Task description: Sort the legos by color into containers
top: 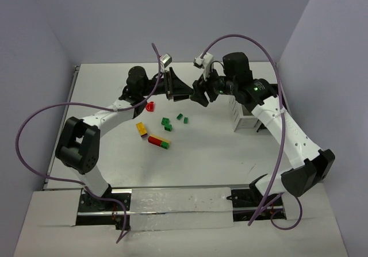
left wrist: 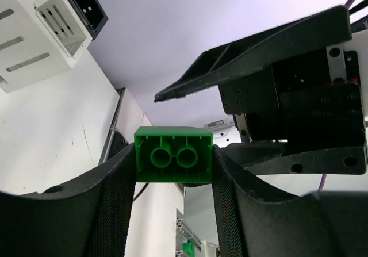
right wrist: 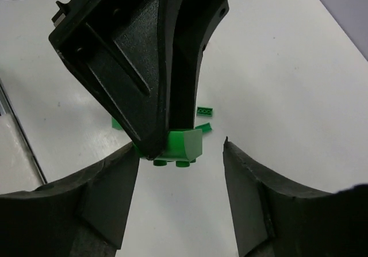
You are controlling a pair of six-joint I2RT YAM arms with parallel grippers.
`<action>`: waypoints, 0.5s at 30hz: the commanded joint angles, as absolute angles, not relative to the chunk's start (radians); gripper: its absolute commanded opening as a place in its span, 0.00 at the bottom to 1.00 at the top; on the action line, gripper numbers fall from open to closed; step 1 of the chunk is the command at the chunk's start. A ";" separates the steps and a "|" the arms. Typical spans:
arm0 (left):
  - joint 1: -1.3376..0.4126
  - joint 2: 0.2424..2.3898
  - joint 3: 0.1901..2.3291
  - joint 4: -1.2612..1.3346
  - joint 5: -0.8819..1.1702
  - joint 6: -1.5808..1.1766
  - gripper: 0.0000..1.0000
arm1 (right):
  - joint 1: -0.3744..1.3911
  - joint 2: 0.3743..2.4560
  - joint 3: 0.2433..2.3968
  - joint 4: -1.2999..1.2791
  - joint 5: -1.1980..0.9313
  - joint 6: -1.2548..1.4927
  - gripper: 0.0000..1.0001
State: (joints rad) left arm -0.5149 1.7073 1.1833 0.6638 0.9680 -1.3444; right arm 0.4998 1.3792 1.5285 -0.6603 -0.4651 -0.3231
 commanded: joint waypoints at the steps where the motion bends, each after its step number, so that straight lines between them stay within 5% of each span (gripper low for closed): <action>1: -0.513 1.655 1.176 0.707 0.974 -1.341 0.00 | 0.514 1.404 1.580 -0.596 -0.395 -0.305 0.53; 5: -0.512 1.649 1.174 0.704 0.974 -1.340 0.01 | 0.518 1.412 1.583 -0.600 -0.372 -0.313 0.33; 7: -0.509 1.651 1.177 0.713 0.976 -1.346 0.06 | 0.520 1.415 1.585 -0.609 -0.363 -0.321 0.11; 9: -0.506 1.651 1.181 0.705 0.977 -1.339 0.43 | 0.520 1.405 1.575 -0.607 -0.347 -0.325 0.00; 12: -0.476 1.632 1.177 0.657 0.960 -1.306 0.90 | 0.515 1.391 1.555 -0.604 -0.324 -0.335 0.00; 13: -0.462 1.623 1.176 0.636 0.951 -1.286 0.99 | 0.510 1.385 1.547 -0.604 -0.316 -0.336 0.00; 15: -0.397 1.592 1.174 0.564 0.934 -1.225 0.99 | 0.468 1.370 1.521 -0.604 -0.325 -0.331 0.00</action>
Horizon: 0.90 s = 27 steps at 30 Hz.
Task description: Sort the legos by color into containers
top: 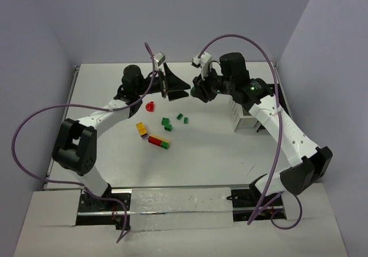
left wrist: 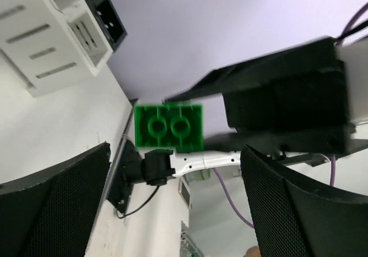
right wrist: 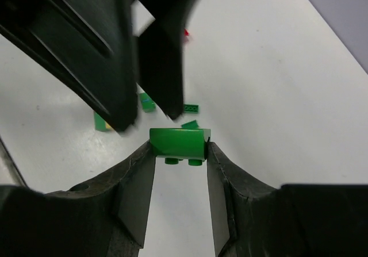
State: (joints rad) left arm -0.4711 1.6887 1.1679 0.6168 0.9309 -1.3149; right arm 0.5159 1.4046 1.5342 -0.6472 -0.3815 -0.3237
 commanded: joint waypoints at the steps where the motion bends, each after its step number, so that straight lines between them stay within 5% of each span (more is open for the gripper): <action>1: -0.352 1.571 1.175 0.515 0.917 -1.168 0.99 | 0.433 1.366 1.510 -0.604 -0.332 -0.331 0.00; 8: -0.229 1.429 1.345 -0.196 0.524 -0.412 0.99 | 0.113 1.465 1.506 -0.589 -0.327 -0.327 0.00; 15: -0.229 1.319 1.181 -0.244 0.283 -0.216 0.99 | -0.041 1.618 1.588 -0.579 -0.276 -0.255 0.00; 27: -0.229 1.326 1.121 -0.356 0.220 0.099 0.99 | -0.046 1.717 1.584 -0.578 -0.186 -0.242 0.00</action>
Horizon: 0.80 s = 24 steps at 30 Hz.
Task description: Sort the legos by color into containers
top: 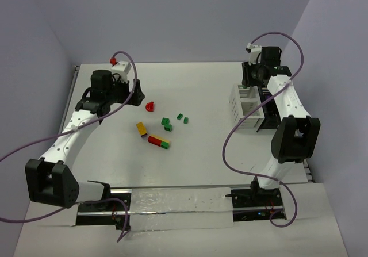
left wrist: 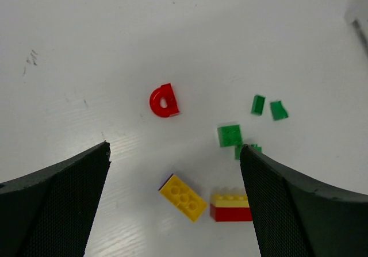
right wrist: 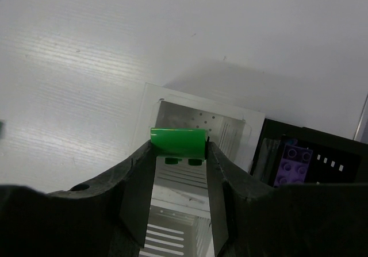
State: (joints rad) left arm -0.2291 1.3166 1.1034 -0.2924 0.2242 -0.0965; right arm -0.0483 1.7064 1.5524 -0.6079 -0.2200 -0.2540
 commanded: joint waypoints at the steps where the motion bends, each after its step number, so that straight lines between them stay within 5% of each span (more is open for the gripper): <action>1: -0.229 1.331 1.119 -0.377 0.242 0.152 0.99 | -0.046 1.717 1.574 -0.575 -0.177 -0.242 0.00; 8: -0.227 1.363 1.109 -0.526 0.456 0.570 0.98 | -0.045 1.718 1.514 -0.561 -0.177 -0.252 0.16; 12: -0.213 1.384 1.129 -0.678 0.603 0.914 0.96 | -0.047 1.733 1.510 -0.561 -0.180 -0.248 0.36; 15: -0.201 1.404 1.151 -0.745 0.648 1.114 0.96 | -0.048 1.729 1.508 -0.568 -0.190 -0.244 0.64; 18: -0.198 1.453 1.194 -0.883 0.666 1.332 0.94 | -0.046 1.712 1.508 -0.576 -0.200 -0.235 0.77; 19: -0.196 1.484 1.214 -0.940 0.669 1.424 0.93 | -0.046 1.701 1.508 -0.583 -0.204 -0.233 0.91; 21: -0.193 1.524 1.233 -0.986 0.658 1.519 0.92 | -0.046 1.688 1.509 -0.601 -0.221 -0.227 1.00; 24: -0.193 1.547 1.238 -1.023 0.635 1.680 0.91 | -0.043 1.656 1.521 -0.624 -0.247 -0.216 1.00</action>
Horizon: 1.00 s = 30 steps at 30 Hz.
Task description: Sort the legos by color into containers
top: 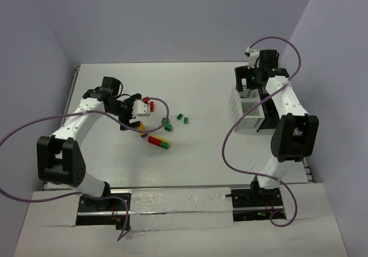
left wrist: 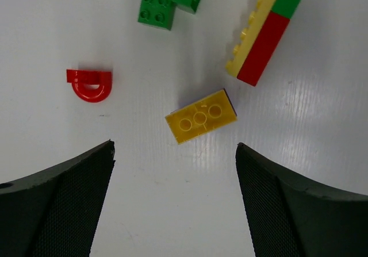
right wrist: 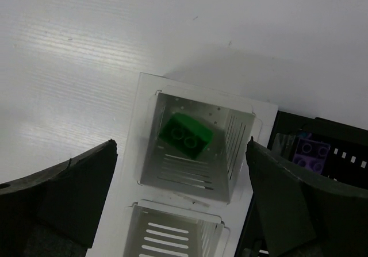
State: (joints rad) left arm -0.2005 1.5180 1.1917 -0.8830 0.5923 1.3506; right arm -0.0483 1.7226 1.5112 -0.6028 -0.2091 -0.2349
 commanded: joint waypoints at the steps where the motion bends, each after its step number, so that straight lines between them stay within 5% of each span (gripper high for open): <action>1: -0.193 1.560 1.241 -1.042 0.620 1.752 0.90 | -0.043 1.637 1.534 -0.642 -0.271 -0.207 1.00; 12: -0.212 1.722 1.333 -1.196 0.580 2.075 0.84 | -0.011 1.537 1.565 -0.741 -0.365 -0.159 1.00; 23: -0.267 1.760 1.248 -1.037 0.499 2.040 0.68 | -0.005 1.520 1.592 -0.780 -0.397 -0.147 1.00; 30: -0.284 1.795 1.274 -1.050 0.494 2.035 0.67 | -0.005 1.516 1.586 -0.789 -0.397 -0.153 1.00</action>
State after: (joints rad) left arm -0.2734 1.7868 1.2495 -1.0567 0.4850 1.9616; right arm -0.0105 1.5578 1.5452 -0.7776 -0.3866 -0.1546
